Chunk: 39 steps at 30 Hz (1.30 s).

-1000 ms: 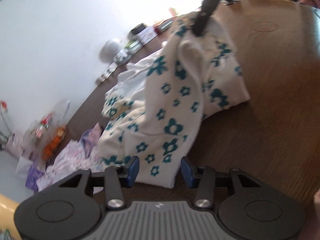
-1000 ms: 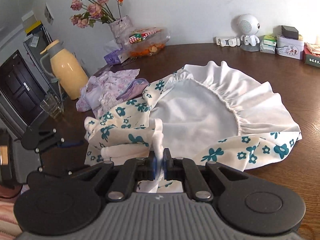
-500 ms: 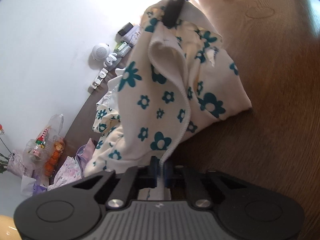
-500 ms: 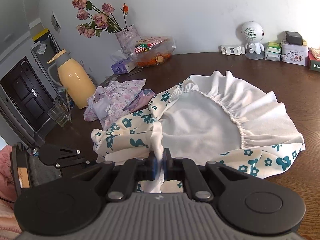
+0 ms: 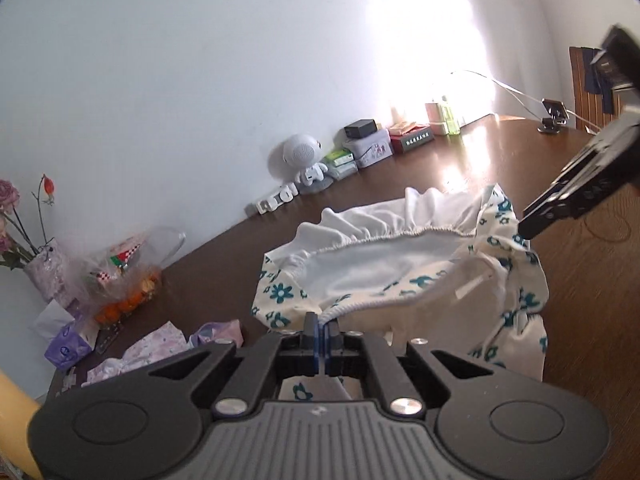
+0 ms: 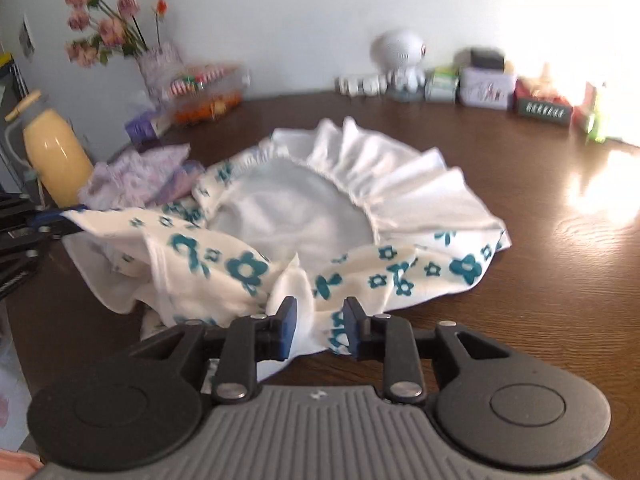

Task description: Fold clothes

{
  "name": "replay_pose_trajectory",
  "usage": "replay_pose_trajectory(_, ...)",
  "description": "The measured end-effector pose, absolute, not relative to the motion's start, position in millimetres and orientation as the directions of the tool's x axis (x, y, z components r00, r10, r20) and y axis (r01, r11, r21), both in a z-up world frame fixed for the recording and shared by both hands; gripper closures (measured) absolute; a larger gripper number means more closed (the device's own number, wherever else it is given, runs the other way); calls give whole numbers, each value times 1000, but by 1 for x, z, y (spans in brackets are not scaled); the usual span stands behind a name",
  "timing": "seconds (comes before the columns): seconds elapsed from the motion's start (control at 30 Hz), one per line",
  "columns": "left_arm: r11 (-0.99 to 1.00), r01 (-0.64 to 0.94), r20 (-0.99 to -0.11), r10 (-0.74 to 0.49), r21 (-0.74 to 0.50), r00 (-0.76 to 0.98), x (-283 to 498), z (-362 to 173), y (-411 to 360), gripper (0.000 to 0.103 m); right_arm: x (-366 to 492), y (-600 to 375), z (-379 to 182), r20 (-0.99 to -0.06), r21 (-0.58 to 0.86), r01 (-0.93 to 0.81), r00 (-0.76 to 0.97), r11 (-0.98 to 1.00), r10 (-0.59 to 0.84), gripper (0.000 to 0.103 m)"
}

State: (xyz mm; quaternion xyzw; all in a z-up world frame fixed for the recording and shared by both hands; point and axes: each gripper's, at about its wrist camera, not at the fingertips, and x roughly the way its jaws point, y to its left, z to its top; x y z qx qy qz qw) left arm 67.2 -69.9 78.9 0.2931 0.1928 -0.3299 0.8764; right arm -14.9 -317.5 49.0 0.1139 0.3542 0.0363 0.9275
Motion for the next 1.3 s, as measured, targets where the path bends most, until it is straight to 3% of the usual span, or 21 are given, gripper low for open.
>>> replay_pose_trajectory(0.1,610,690,-523,-470,390,711,70,81,-76,102,-29,-283,64,-618,271,-44,758,961,209,71)
replay_pose_trajectory(0.13,614,687,-521,-468,389,714,70,81,-78,102,-29,-273,63,-621,273,-34,757,961,203,60)
replay_pose_trajectory(0.17,618,685,-518,-468,387,716,70,81,-79,102,-27,-265,59,-629,271,-12,755,963,186,56)
replay_pose_trajectory(0.43,630,689,-477,-512,358,715,64,87,-74,102,-10,-204,30,-672,268,190,740,945,42,56)
replay_pose_trajectory(0.63,690,644,-362,-538,330,761,57,111,-58,102,8,-202,9,-661,241,390,736,889,-144,57)
replay_pose_trajectory(0.7,718,615,-333,-522,326,785,60,119,-52,102,11,-204,7,-639,248,400,752,882,-162,64)
replay_pose_trajectory(0.77,744,565,-294,-485,357,824,63,122,-48,102,12,-205,13,-611,219,369,774,903,-167,87)
replay_pose_trajectory(0.8,755,535,-271,-462,380,845,64,124,-47,102,12,-207,17,-603,204,347,781,915,-162,90)
replay_pose_trajectory(0.9,768,499,-259,-428,402,866,71,123,-38,101,7,-210,36,-579,134,280,801,951,-154,94)
replay_pose_trajectory(1.1,759,552,-365,-433,345,824,83,109,-23,100,-2,-221,89,-559,-4,194,813,981,-163,98)
replay_pose_trajectory(1.3,732,647,-491,-492,213,719,83,100,-21,94,-7,-236,132,-520,-11,152,844,988,-135,99)
